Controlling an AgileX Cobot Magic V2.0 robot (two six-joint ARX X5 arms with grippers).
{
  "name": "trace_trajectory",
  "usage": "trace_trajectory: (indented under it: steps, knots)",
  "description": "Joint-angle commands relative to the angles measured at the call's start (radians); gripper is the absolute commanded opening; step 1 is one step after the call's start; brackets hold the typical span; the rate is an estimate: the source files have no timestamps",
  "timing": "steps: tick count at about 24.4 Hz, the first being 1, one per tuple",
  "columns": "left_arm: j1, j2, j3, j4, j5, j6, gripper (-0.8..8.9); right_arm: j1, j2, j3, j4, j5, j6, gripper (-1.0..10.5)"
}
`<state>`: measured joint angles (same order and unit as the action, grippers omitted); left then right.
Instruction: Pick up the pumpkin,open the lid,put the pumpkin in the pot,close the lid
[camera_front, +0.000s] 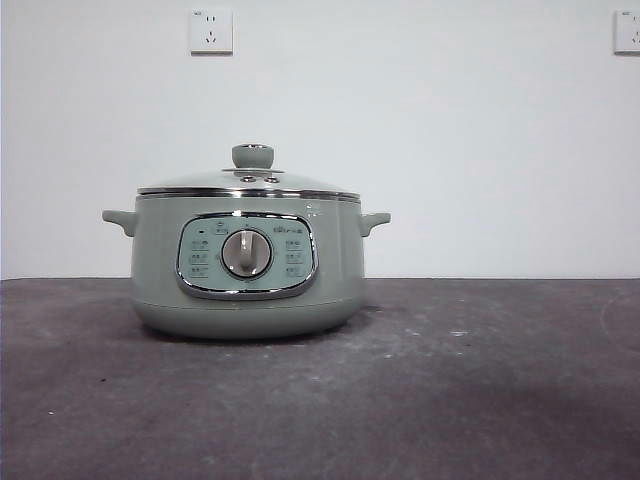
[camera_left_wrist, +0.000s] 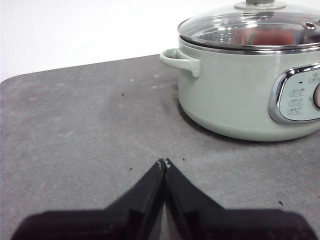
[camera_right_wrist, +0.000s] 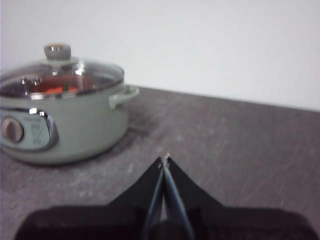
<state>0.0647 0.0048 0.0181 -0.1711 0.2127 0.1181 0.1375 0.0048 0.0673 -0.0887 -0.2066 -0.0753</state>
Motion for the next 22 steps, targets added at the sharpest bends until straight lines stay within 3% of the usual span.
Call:
trace_trajectory:
  steps: [1,13,17,22]
  knots:
    - [0.003,-0.003,-0.016,0.001,-0.002,-0.011,-0.04,0.000,-0.004,-0.018,-0.029,0.003,0.033,0.0]
    - [0.003,-0.003,-0.016,0.001,-0.002,-0.011,-0.04,0.000,-0.004,-0.018,-0.177,0.003,0.034,0.0]
    - [0.003,-0.003,-0.016,0.001,-0.002,-0.011,-0.04,0.000,-0.004,-0.018,-0.204,0.003,0.084,0.0]
    - [0.003,-0.003,-0.016,0.002,-0.002,-0.011,-0.04,0.000,-0.003,-0.018,-0.208,0.003,0.082,0.0]
